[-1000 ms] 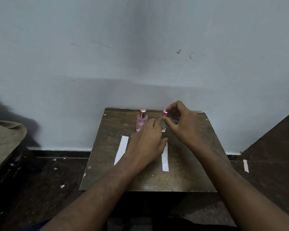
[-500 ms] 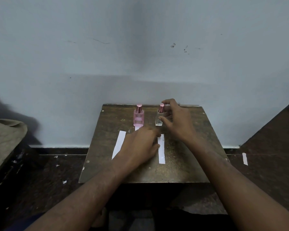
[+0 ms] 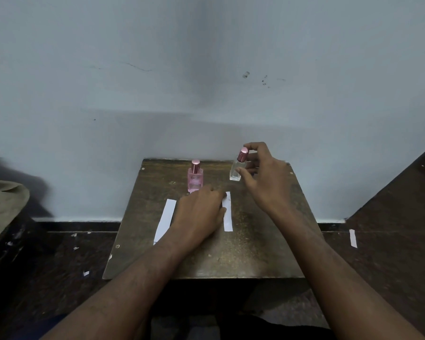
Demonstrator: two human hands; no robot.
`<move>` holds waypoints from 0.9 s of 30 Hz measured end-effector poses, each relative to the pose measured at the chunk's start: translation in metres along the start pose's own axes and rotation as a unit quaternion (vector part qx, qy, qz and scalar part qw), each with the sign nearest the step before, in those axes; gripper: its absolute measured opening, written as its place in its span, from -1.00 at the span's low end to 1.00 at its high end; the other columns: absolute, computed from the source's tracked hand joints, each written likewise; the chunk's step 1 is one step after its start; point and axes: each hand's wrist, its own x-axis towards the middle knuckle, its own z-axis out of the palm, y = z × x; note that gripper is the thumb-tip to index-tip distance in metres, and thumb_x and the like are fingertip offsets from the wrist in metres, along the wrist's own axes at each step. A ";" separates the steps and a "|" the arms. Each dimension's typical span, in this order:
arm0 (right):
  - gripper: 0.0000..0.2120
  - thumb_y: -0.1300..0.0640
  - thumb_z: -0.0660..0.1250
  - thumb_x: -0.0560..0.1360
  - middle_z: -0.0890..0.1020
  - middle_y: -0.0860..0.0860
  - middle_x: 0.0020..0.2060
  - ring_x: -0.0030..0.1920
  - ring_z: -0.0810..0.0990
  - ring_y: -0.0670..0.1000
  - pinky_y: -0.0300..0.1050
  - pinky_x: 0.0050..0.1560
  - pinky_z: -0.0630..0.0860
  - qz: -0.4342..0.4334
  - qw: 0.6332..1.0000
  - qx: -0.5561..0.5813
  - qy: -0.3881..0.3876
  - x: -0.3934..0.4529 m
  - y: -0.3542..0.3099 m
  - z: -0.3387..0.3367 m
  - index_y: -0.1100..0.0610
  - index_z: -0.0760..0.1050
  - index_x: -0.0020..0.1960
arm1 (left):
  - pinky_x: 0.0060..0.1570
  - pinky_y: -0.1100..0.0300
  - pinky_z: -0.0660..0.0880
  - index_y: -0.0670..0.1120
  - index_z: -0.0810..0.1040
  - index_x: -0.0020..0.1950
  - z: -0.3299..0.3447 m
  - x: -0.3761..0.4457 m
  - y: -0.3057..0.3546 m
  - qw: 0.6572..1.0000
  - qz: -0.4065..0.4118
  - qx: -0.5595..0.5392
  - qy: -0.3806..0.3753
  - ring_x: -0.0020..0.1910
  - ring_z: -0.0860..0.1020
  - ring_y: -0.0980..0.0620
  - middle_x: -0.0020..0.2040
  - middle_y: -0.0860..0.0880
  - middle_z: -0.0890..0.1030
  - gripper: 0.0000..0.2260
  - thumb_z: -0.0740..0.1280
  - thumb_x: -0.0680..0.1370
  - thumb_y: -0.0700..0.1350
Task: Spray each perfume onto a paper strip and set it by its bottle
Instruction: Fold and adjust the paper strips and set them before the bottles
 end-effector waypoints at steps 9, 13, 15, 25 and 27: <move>-0.60 0.30 0.57 0.49 0.71 -0.05 -0.08 -0.16 0.63 -0.22 -0.62 -0.12 0.44 -0.004 1.000 -0.016 0.004 0.000 0.003 0.000 0.13 0.54 0.25 | 0.03 -0.04 0.58 0.04 0.50 0.44 0.003 0.014 0.007 1.000 -0.021 0.000 0.004 0.20 0.63 -0.13 0.27 -0.06 0.59 -0.68 0.31 0.68 0.02; -0.63 0.30 0.55 0.50 0.65 -0.11 -0.11 -0.14 0.67 -0.10 -0.66 -0.14 0.37 -0.001 1.000 -0.025 -0.011 -0.004 -0.002 -0.003 0.14 0.55 0.25 | 0.03 -0.05 0.58 -0.01 0.50 0.39 0.001 0.016 0.008 1.000 -0.028 -0.008 0.002 0.19 0.63 -0.15 0.25 -0.07 0.59 -0.71 0.30 0.69 0.02; -0.65 0.29 0.55 0.51 0.64 -0.12 -0.10 -0.16 0.65 -0.13 -0.63 -0.12 0.40 0.001 0.999 -0.034 -0.019 -0.006 -0.004 -0.002 0.13 0.55 0.24 | 0.00 -0.04 0.56 -0.04 0.51 0.34 -0.002 0.016 0.007 0.999 -0.029 -0.013 0.002 0.18 0.62 -0.16 0.23 -0.08 0.60 -0.76 0.29 0.70 -0.01; -0.61 0.32 0.52 0.51 0.65 -0.16 -0.07 -0.17 0.59 -0.35 -0.55 -0.13 0.46 -0.009 0.999 -0.025 -0.042 -0.002 0.012 0.023 0.05 0.48 0.22 | -0.01 -0.07 0.57 -0.03 0.56 0.29 -0.005 0.007 0.003 1.000 -0.022 -0.021 0.002 0.16 0.63 -0.16 0.20 -0.05 0.59 -0.71 0.38 0.64 0.07; -0.62 0.31 0.52 0.51 0.66 -0.15 -0.05 -0.17 0.59 -0.36 -0.55 -0.13 0.46 -0.010 0.998 -0.030 -0.045 -0.003 0.013 0.025 0.05 0.48 0.22 | -0.02 -0.06 0.56 -0.04 0.56 0.30 -0.005 0.007 0.003 1.000 -0.023 -0.018 0.004 0.16 0.63 -0.16 0.21 -0.05 0.59 -0.71 0.38 0.64 0.07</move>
